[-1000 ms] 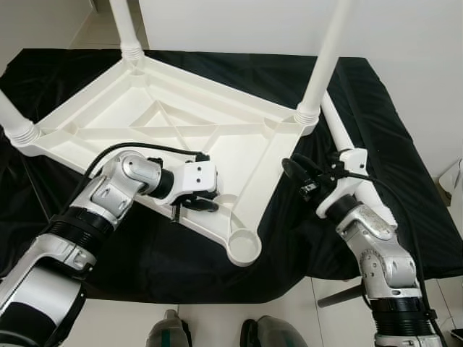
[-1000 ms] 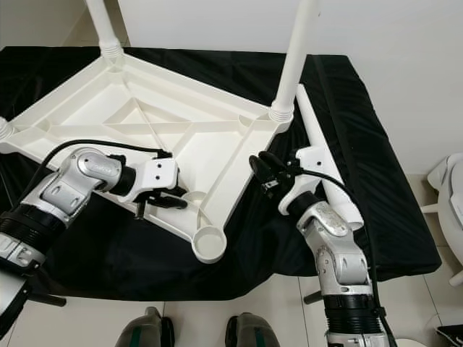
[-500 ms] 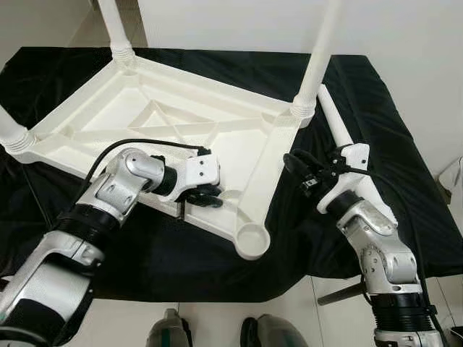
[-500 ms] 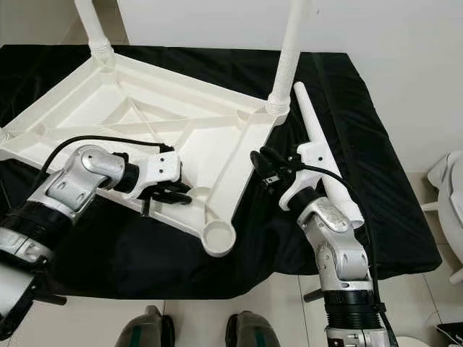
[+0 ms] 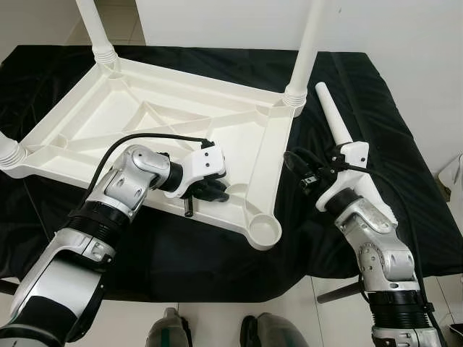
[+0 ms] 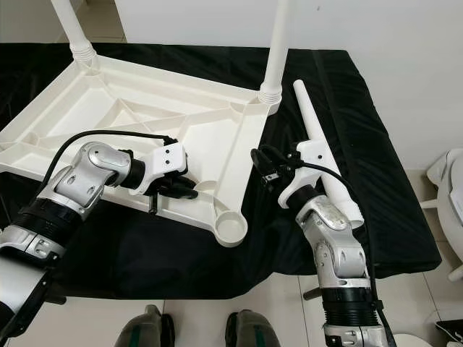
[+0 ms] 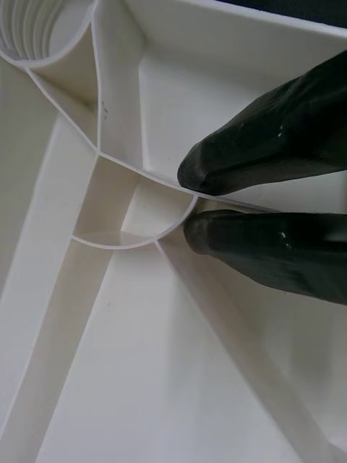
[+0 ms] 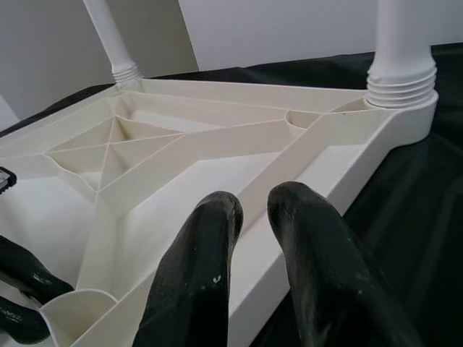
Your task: Building children table
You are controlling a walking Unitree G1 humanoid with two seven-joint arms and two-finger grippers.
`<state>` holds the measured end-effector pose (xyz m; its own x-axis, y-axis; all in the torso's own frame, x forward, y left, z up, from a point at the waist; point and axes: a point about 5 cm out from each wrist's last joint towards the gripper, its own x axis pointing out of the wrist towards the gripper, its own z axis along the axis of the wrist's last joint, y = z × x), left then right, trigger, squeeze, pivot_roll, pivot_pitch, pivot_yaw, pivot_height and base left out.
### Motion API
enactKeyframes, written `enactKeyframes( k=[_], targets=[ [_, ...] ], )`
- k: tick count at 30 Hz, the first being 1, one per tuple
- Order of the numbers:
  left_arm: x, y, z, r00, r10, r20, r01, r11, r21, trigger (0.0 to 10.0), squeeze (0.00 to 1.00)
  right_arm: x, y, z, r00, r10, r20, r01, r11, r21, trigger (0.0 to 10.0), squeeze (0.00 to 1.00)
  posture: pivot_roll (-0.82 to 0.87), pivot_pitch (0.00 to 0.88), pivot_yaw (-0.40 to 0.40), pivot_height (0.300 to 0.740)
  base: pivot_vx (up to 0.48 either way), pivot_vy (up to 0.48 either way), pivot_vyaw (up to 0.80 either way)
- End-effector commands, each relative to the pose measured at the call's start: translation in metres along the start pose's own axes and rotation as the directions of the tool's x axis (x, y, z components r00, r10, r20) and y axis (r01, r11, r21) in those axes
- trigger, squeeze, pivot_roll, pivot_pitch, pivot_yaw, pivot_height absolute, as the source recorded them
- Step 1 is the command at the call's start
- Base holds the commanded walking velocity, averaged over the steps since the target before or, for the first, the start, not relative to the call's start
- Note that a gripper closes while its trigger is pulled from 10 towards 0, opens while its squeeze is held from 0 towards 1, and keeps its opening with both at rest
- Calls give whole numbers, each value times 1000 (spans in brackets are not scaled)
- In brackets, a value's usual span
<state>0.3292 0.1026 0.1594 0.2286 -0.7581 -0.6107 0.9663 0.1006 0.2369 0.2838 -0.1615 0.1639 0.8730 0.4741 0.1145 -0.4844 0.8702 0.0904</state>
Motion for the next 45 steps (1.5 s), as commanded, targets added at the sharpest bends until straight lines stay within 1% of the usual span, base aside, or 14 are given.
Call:
enactKeyframes(
  k=[1,5,7,14,15,16,21,22,32,36,37,38,40,45],
  targets=[
    [-10,11,-18,943,329,-54,-333,939,-85,0,0,0,-2,-2,1000,-16,-7,16,1000,-6,10000,0,-45,84,18,740,0,0,0],
    [-9,8,-12,933,360,-17,-359,928,-97,0,0,0,-2,-3,1000,-18,-8,18,1000,-6,10000,0,-41,79,16,740,0,0,0],
    [-8,7,-5,918,396,24,-391,913,-119,9333,0,1,-1,-3,1000,-18,-5,18,1000,-2,10000,0,-38,77,15,740,0,0,0],
    [-5,2,22,899,398,184,-369,913,-174,10000,0,5,1,-2,1000,-7,2,7,1000,2,10000,0,-28,68,4,740,0,0,0],
    [-5,0,25,899,389,200,-363,919,-155,10000,204,6,0,-2,1000,-7,2,7,1000,2,10000,0,-27,67,1,740,0,0,0],
    [-6,-1,27,899,383,214,-352,920,-171,10000,1000,6,1,-2,1000,-5,3,5,1000,1,10000,0,-27,67,1,740,0,0,0],
    [-9,-4,35,894,374,246,-355,927,-121,10000,1000,7,1,-2,1000,0,5,0,1000,-1,10000,0,-28,64,-1,740,0,0,0],
    [-12,-4,34,895,380,235,-369,925,-89,10000,0,8,0,-1,1000,-5,10,5,1000,-2,10000,0,-30,63,-8,740,0,0,0],
    [-35,6,50,821,460,337,-430,888,-165,10000,0,16,-13,6,991,-120,55,120,993,-5,10000,0,-26,71,-20,740,0,0,0],
    [-48,19,53,689,627,365,-555,779,-292,10000,0,23,-26,6,971,-237,33,237,971,-6,10000,0,-25,71,-24,740,0,0,0],
    [-52,21,53,639,679,361,-591,734,-335,10000,0,25,-30,6,961,-275,27,276,961,-2,10000,447,-23,69,-25,740,0,0,0],
    [-55,22,53,601,717,354,-616,697,-366,10000,0,26,-33,6,953,-301,25,301,954,-1,10000,451,-22,69,-27,740,0,0,0],
    [-57,23,51,554,761,336,-618,647,-447,10000,0,28,-38,9,936,-349,50,349,937,-8,10000,1000,-20,69,-29,740,0,0,0],
    [-58,24,49,511,800,316,-617,597,-512,10000,0,29,-40,12,925,-372,76,374,927,-8,10000,1000,-19,64,-33,740,0,0,0]
  ],
)
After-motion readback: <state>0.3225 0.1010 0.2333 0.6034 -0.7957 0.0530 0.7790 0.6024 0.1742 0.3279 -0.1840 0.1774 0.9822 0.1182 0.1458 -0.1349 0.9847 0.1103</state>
